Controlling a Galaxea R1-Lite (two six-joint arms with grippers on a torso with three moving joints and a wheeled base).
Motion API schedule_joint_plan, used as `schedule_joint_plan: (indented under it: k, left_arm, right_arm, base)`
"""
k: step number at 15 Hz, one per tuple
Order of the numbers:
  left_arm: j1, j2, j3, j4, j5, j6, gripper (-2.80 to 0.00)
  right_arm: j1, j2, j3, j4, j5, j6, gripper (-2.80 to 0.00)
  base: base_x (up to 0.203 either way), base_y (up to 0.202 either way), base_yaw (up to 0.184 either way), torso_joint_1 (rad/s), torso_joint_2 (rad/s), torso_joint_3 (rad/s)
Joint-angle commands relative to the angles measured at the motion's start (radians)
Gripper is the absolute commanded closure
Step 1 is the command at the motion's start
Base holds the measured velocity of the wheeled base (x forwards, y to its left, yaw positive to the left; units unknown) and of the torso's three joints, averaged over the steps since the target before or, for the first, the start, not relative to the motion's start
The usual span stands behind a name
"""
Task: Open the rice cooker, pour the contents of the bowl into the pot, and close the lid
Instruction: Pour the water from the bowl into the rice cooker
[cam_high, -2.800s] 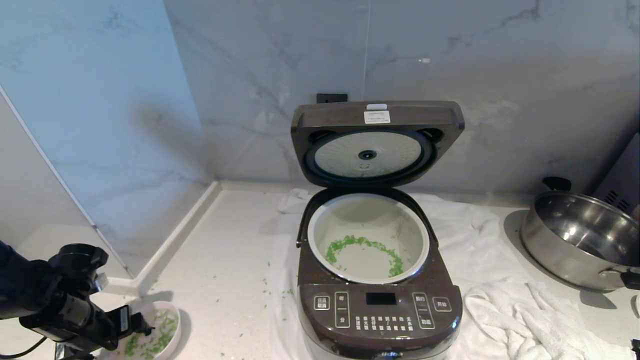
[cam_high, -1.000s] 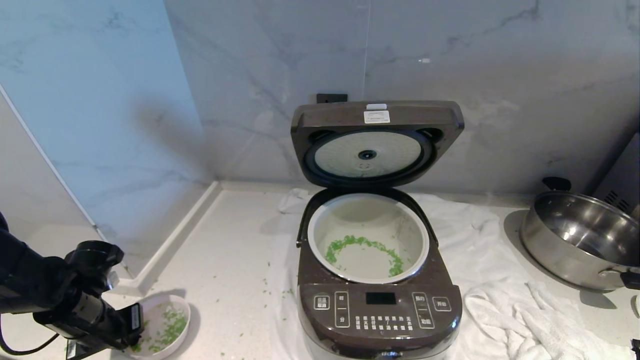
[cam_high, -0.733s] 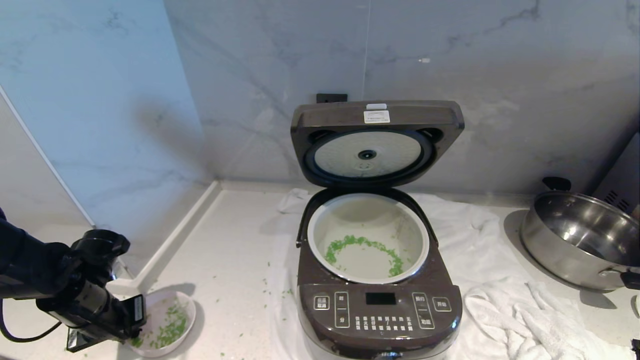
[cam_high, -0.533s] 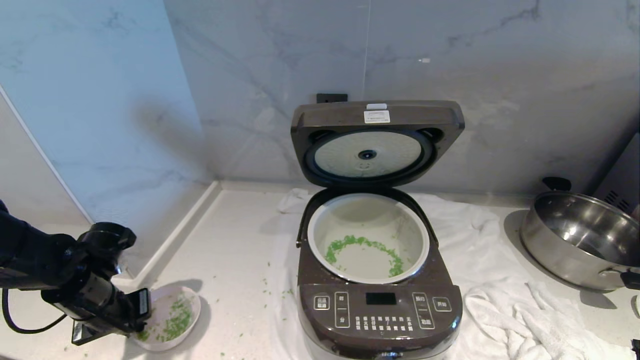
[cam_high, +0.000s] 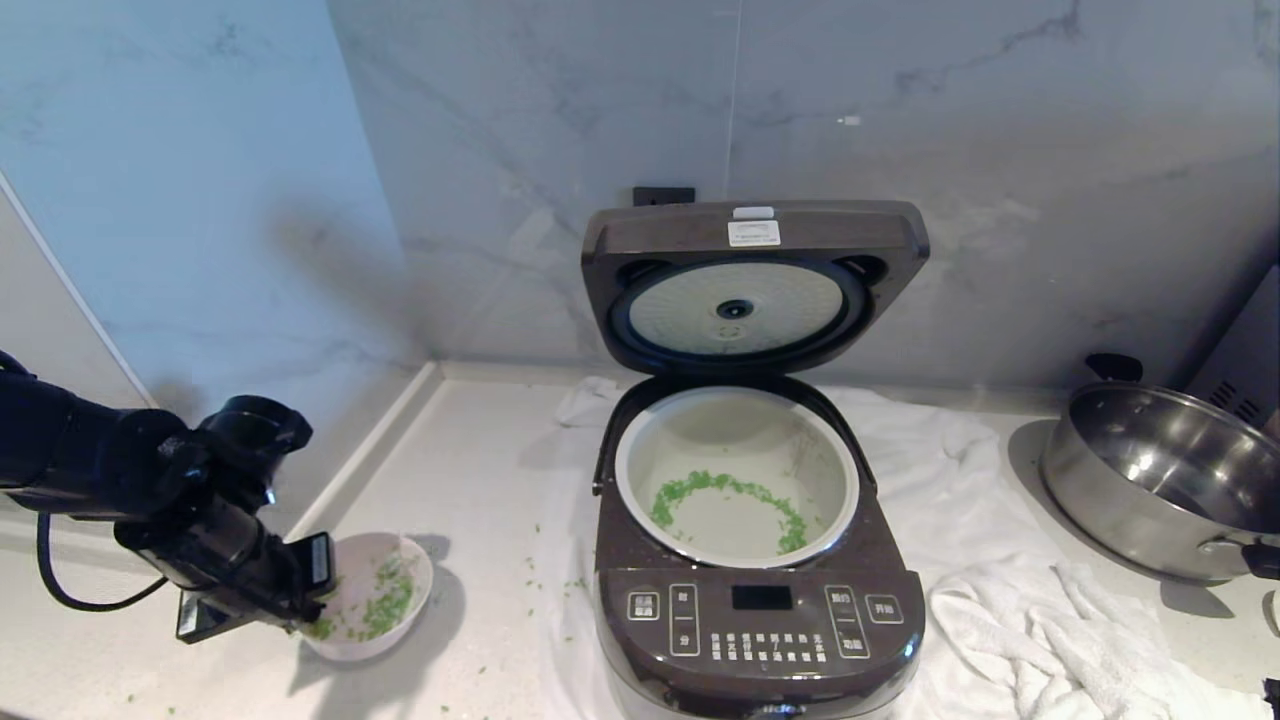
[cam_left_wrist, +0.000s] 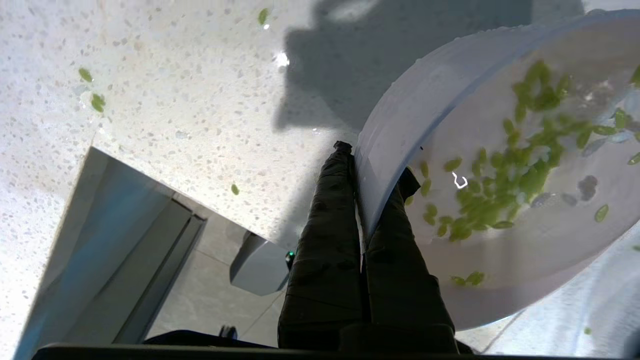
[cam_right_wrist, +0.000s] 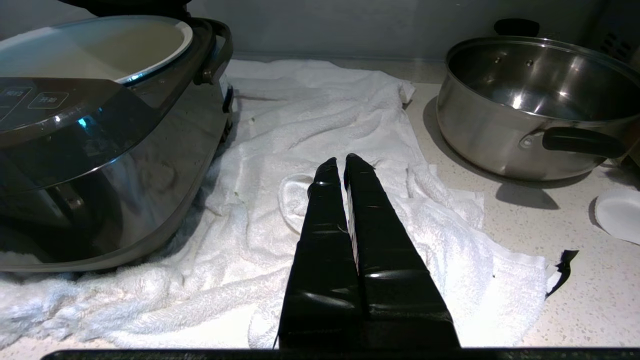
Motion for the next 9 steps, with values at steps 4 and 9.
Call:
schedule_joint_plan:
  k: [4,9]
  left_arm:
    - [-0.055,-0.001,-0.173,0.134,0.001,-0.024,0.0]
    - [-0.111,0.018,-0.313,0.234,0.002,-0.056,0.0]
  right_arm:
    - [0.0,0.0,0.0,0.0,0.001,0.0,0.0]
    - [0.0,0.0,0.0,0.0,0.001,0.0,0.0]
  base:
    - [0.0,0.0,0.0,0.0,0.0,0.0]
    - [0.0,0.0,0.0,0.0,0.0,0.0]
